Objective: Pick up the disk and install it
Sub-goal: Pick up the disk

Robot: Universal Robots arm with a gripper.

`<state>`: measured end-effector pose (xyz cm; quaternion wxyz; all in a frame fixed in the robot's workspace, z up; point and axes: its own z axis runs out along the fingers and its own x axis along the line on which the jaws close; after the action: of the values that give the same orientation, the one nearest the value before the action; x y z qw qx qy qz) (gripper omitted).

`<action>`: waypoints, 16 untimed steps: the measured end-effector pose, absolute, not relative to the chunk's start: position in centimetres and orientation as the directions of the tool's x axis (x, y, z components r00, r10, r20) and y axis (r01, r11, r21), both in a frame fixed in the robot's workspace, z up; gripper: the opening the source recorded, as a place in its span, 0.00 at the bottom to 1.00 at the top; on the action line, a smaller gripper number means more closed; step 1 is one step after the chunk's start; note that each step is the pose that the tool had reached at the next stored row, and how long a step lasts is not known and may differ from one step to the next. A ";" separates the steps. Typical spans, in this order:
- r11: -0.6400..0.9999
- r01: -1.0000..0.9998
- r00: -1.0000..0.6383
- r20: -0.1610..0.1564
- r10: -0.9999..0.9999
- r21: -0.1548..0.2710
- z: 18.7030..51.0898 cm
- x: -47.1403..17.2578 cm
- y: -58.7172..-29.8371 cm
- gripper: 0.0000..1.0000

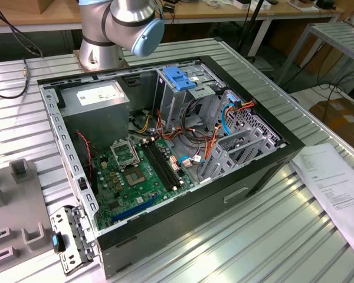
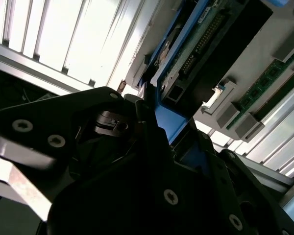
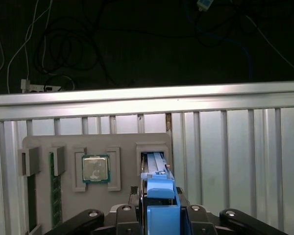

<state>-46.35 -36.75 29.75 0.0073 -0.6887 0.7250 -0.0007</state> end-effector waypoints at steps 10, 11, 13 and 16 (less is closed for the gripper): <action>0.025 -1.000 -0.024 -0.010 -1.000 -0.012 29.7 -46.3 -36.8 0.37; 0.024 -1.000 -0.024 -0.010 -1.000 -0.012 29.7 -46.3 -36.8 0.37; 0.024 -1.000 -0.024 -0.010 -1.000 -0.012 29.7 -46.3 -36.8 0.37; 0.024 -1.000 -0.024 -0.010 -1.000 -0.012 29.7 -46.3 -36.8 0.37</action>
<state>-46.35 -36.75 29.68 0.0076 -0.6984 0.7156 -0.0009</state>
